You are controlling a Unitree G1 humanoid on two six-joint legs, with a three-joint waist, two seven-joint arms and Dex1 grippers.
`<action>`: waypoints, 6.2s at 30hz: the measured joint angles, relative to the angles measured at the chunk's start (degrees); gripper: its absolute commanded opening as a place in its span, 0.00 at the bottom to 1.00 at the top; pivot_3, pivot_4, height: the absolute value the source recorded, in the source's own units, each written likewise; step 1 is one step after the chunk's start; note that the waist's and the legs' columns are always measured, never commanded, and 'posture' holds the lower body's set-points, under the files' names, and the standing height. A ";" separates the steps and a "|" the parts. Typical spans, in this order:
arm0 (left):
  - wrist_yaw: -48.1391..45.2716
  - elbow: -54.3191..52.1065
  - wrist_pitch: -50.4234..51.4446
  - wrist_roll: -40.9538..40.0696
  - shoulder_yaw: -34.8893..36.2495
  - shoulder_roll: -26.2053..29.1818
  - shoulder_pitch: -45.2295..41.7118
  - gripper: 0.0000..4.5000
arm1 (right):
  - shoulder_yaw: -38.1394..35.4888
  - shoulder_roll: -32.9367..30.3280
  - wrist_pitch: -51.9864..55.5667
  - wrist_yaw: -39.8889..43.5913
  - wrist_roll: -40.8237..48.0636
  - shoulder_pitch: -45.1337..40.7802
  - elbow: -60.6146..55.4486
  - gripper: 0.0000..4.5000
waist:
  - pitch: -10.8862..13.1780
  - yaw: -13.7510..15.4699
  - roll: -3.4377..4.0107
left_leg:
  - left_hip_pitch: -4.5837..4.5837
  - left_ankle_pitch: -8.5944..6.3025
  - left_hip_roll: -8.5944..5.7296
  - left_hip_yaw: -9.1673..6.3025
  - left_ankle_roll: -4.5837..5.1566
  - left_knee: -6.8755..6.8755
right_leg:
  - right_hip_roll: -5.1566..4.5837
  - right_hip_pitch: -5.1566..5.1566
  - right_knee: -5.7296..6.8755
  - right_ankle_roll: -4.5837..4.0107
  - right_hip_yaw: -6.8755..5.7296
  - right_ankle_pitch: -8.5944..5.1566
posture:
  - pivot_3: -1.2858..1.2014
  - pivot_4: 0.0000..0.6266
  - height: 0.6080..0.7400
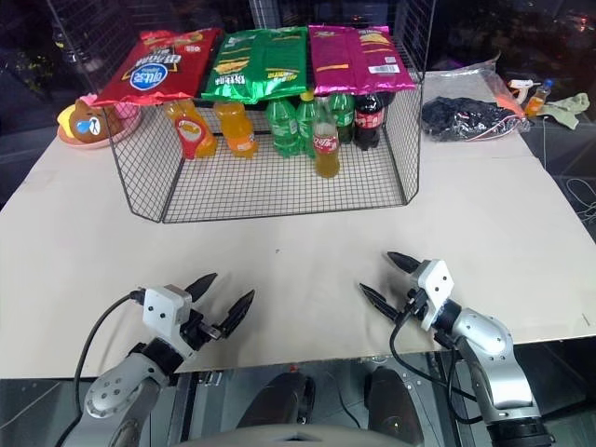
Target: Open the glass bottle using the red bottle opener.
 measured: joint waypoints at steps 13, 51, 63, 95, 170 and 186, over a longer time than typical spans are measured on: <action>-0.86 0.48 -0.08 -0.14 0.18 1.51 -1.11 1.00 | 0.22 -0.14 0.48 -1.09 -0.47 -0.31 -0.23 0.99 | 0.00 0.00 0.00 | 0.00 0.00 0.00 0.00 0.00 0.00 | 0.01 0.00 0.00 0.00 0.00 0.00 | 0.52 0.24 1.00; 14.87 45.29 -14.10 10.03 7.27 3.77 -58.80 1.00 | 5.58 8.25 12.83 -9.25 4.47 -21.58 -13.49 0.99 | 0.00 -0.24 -0.20 | -0.55 0.22 -0.20 -0.10 -0.36 0.11 | -0.01 -0.59 0.18 0.01 -0.05 0.02 | 0.52 0.24 1.00; 15.21 61.14 -19.96 12.02 6.06 3.57 -66.89 0.70 | 5.77 8.29 12.34 -11.03 3.33 -21.04 -13.50 1.00 | 0.00 -0.30 -0.20 | -0.57 0.23 -0.23 -0.10 -0.36 0.14 | 0.00 -0.61 0.24 0.02 -0.07 0.02 | 0.52 0.24 1.00; 7.31 33.71 -5.55 -7.20 8.79 -1.12 -54.24 0.01 | 6.51 8.77 11.36 -11.03 2.82 -20.06 -12.85 1.00 | -0.03 -0.61 -0.22 | -0.92 0.23 -0.19 -0.34 -0.36 0.55 | 0.01 -0.74 0.36 0.02 -0.24 0.04 | 0.52 0.24 1.00; -26.62 26.61 34.93 -31.74 -4.38 -3.96 -51.31 0.00 | -0.45 1.05 63.99 -10.99 36.87 -27.00 -11.02 0.50 | -0.02 -0.32 -0.20 | -1.05 0.22 -0.20 -0.40 -0.33 0.78 | -0.01 -0.73 0.41 0.02 -0.30 0.04 | 0.52 0.24 1.00; -22.28 26.58 36.43 -36.79 0.52 -6.86 -50.71 0.00 | -0.54 6.64 62.34 -12.19 36.90 -24.77 -9.16 0.50 | -0.02 -0.35 -0.20 | -1.04 0.22 -0.19 -0.40 -0.34 0.78 | 0.00 -0.73 0.41 0.02 -0.30 0.04 | 0.52 0.24 1.00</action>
